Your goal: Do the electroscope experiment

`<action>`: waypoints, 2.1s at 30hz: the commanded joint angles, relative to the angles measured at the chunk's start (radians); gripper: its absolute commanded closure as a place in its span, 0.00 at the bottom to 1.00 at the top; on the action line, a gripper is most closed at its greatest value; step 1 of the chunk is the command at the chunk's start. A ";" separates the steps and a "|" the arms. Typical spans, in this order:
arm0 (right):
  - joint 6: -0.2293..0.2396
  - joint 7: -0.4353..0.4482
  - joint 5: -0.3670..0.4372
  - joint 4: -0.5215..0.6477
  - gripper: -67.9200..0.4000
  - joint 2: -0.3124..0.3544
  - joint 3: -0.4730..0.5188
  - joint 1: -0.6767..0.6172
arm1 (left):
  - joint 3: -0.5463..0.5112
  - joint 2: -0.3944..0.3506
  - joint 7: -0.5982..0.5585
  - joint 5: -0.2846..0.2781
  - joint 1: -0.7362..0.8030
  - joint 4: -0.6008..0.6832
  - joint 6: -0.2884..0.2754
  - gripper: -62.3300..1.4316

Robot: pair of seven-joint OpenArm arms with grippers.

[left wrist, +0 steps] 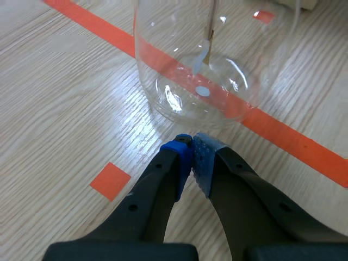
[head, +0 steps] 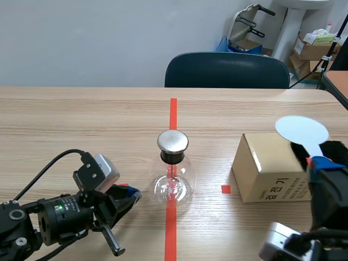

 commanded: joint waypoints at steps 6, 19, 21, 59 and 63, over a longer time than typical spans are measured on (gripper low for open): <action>-0.061 0.258 0.201 0.017 0.97 -0.015 0.170 0.005 | -0.003 -0.158 -0.056 -0.129 0.006 0.157 -0.161 0.49; -0.061 0.620 0.425 -0.164 0.97 -0.031 0.332 0.118 | -0.003 -0.419 -0.144 -0.244 0.150 0.406 -0.256 0.31; -0.061 0.640 0.441 -0.201 0.97 -0.031 0.336 0.146 | -0.003 -0.449 -0.177 -0.244 0.169 0.426 -0.260 0.31; -0.056 0.727 0.319 -0.521 0.97 -0.031 0.356 0.277 | -0.010 -0.618 -0.389 -0.309 0.230 0.466 -0.382 0.30; -0.013 0.665 0.319 -0.521 0.97 -0.032 0.356 0.276 | -0.023 -0.616 -0.390 -0.269 0.230 0.462 -0.306 0.30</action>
